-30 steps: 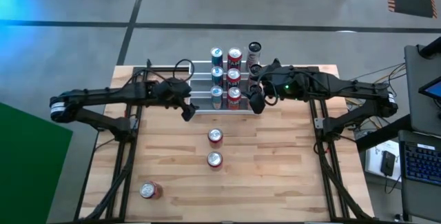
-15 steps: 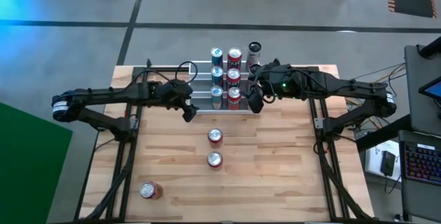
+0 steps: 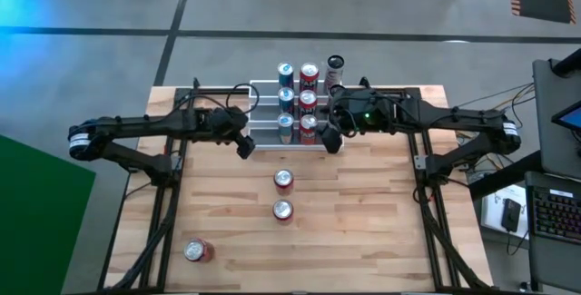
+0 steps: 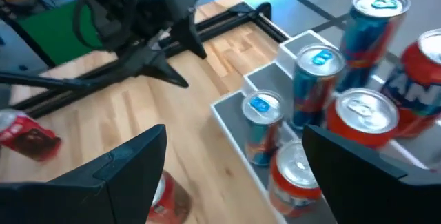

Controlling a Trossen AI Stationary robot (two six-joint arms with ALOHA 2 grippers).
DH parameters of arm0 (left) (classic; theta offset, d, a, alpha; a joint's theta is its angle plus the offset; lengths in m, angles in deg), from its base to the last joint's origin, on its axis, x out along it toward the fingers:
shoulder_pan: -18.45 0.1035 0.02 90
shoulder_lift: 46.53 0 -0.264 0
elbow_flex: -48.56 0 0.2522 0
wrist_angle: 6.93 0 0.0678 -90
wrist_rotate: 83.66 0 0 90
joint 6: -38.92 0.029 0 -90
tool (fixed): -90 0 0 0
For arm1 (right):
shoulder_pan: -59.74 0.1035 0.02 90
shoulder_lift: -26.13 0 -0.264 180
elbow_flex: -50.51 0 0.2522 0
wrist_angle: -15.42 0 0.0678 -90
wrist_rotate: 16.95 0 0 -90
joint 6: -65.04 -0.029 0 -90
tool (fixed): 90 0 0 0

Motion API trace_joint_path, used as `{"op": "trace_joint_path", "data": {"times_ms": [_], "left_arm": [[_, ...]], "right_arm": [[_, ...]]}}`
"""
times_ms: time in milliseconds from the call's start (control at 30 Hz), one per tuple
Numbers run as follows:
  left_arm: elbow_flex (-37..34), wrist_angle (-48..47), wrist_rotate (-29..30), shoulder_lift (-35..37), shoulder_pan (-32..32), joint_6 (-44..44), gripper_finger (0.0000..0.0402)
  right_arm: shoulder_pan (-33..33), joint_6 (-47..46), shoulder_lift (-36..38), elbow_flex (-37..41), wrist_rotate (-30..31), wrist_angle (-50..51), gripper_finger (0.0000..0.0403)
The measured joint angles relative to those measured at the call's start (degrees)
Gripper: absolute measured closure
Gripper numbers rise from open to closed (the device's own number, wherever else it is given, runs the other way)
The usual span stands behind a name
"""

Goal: Place canned beverage on shelf
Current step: Put the center red soda can on the top tier of the shelf

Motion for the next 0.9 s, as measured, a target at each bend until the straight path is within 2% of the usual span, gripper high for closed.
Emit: {"op": "trace_joint_path", "data": {"times_ms": [300,533,900], "left_arm": [[-0.53,-3.8,-0.78,-0.03,-1.57,-1.18,0.0093],[-2.73,-4.16,-3.81,-0.07,-1.76,-4.18,0.0093],[-2.75,-4.1,-3.82,-0.07,-2.42,-4.62,0.0093]], "right_arm": [[0.04,-0.21,-0.15,3.84,-7.53,-5.36,0.0076],[0.02,-0.16,-0.61,3.71,-7.69,-5.4,0.0076],[0.02,1.33,-0.63,3.62,-7.65,-8.78,0.0076]]}}
